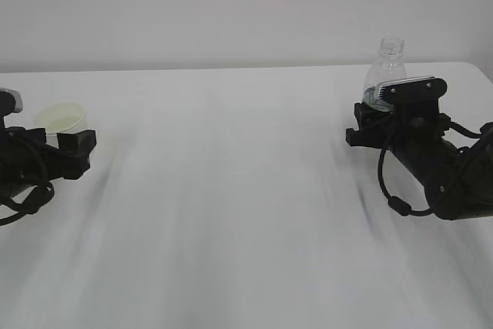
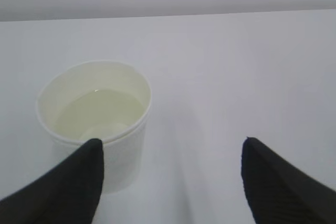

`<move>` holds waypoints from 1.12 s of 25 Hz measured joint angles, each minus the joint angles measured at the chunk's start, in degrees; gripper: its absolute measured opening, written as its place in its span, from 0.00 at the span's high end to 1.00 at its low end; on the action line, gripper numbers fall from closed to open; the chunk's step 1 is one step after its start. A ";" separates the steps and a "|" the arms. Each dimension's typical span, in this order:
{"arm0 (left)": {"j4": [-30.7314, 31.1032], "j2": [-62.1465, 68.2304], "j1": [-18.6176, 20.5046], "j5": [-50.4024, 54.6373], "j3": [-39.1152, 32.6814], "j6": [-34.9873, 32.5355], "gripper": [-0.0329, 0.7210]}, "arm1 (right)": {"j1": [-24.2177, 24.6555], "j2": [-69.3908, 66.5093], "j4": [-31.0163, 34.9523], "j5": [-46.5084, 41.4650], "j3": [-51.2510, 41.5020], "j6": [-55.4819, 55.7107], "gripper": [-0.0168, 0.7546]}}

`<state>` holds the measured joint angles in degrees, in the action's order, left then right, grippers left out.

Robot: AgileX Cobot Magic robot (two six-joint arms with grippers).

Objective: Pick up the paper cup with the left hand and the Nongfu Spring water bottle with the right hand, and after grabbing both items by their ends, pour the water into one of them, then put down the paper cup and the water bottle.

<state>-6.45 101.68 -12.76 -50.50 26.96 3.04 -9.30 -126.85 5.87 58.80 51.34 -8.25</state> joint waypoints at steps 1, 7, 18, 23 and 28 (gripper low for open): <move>0.00 0.00 0.00 0.02 0.00 0.00 0.18 | 0.00 0.00 0.00 0.00 0.00 -0.24 0.37; 0.00 0.00 0.00 0.31 0.00 0.00 0.18 | 0.00 0.00 0.10 0.00 0.00 -0.50 0.37; 0.00 0.00 0.00 0.34 0.00 0.00 0.18 | 0.00 -1.06 0.10 -0.56 0.00 -0.42 0.37; 0.00 0.00 0.00 0.44 0.00 0.00 0.18 | 0.00 -1.16 0.10 -0.01 0.00 -0.24 0.37; 0.00 0.00 0.00 0.44 0.00 -0.09 0.18 | 0.00 -1.16 0.10 0.08 0.00 -0.24 0.37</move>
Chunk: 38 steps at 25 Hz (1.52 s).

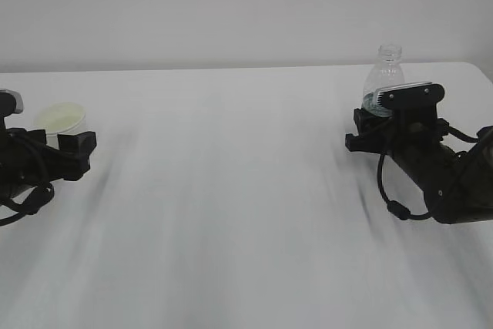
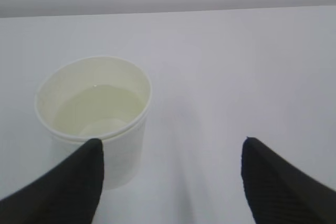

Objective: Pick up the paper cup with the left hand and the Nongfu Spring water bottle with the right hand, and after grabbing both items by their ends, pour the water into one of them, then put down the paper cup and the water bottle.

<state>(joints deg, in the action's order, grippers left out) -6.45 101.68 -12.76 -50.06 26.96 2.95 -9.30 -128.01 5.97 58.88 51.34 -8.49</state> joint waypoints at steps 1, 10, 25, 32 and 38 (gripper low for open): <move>0.00 0.00 0.00 0.00 0.00 0.00 0.18 | 0.00 0.00 0.00 0.00 0.00 0.00 0.37; 0.00 0.00 0.00 0.03 0.00 0.00 0.18 | 0.00 0.00 0.00 0.66 0.00 1.41 0.21; 0.00 0.00 0.00 0.12 0.00 0.00 0.18 | 0.00 0.00 0.00 3.84 -1.91 1.59 0.19; 0.00 0.00 0.00 0.77 0.00 0.00 0.18 | 0.00 0.00 -0.47 6.13 -5.45 1.68 0.19; 0.00 0.00 0.00 1.49 0.00 0.00 0.18 | 0.00 1.38 -1.27 6.39 -9.14 2.38 0.19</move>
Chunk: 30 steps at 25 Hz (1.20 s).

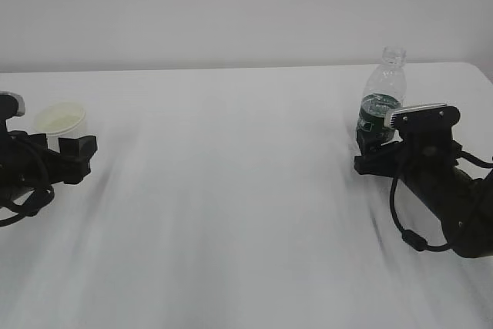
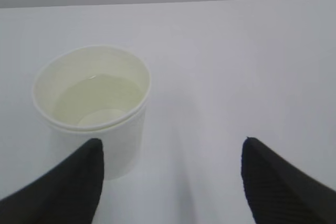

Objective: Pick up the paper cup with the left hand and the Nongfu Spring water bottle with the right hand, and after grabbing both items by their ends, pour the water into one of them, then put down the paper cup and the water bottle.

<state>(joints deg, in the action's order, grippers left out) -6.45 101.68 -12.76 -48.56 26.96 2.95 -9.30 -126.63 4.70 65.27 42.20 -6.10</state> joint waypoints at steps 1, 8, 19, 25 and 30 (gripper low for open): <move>0.00 0.00 0.00 0.03 0.00 0.00 0.18 | 0.00 0.80 0.00 0.00 -0.53 0.15 0.19; 0.00 -0.97 0.00 1.88 0.00 0.00 0.18 | 0.00 6.92 -0.54 0.08 -5.15 0.29 0.19; 0.00 -9.37 0.00 6.18 -0.10 -1.35 0.18 | 0.00 12.18 -0.99 0.08 -9.56 0.29 0.21; -0.11 -14.24 0.00 10.07 -0.21 -1.57 0.18 | 0.00 14.64 -0.99 0.08 -11.07 0.29 0.21; -0.11 -18.10 0.00 12.88 -0.45 -2.07 0.18 | 0.00 17.98 -0.99 -0.59 -12.27 0.29 0.21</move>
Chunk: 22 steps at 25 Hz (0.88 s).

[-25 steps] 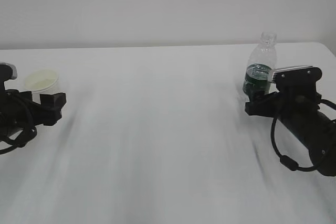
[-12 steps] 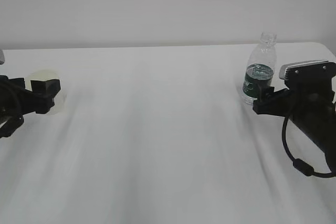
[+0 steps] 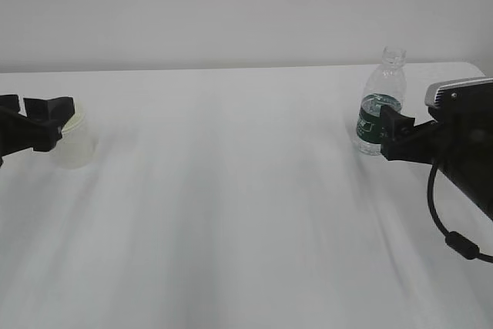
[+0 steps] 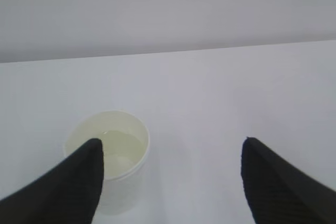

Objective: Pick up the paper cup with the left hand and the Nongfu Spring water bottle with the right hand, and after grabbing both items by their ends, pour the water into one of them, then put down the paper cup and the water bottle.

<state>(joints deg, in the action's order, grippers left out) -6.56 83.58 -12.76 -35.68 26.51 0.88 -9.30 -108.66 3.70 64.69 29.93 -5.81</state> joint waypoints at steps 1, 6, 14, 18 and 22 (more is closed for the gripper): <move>0.00 -0.88 0.00 0.34 0.00 -0.04 0.18 | 0.00 0.96 0.00 -0.77 -0.13 0.00 0.21; 0.00 -5.26 0.00 3.63 0.00 -0.13 0.18 | 0.00 5.76 0.00 -5.68 -0.45 0.00 0.21; -0.40 -12.62 0.00 12.02 -0.21 -0.30 0.20 | 0.00 13.11 0.00 -15.14 -0.50 0.00 0.21; -1.46 -16.31 0.00 17.90 -0.21 -0.30 0.20 | 0.00 16.74 0.00 -21.38 -0.59 0.00 0.21; -2.07 -19.33 0.00 23.69 -0.21 -0.30 0.20 | 0.00 20.37 0.00 -26.87 -0.72 0.00 0.21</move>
<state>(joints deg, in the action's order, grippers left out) -8.63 64.25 -12.76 -12.00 26.30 0.58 -9.30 -88.29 3.70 37.81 29.21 -5.81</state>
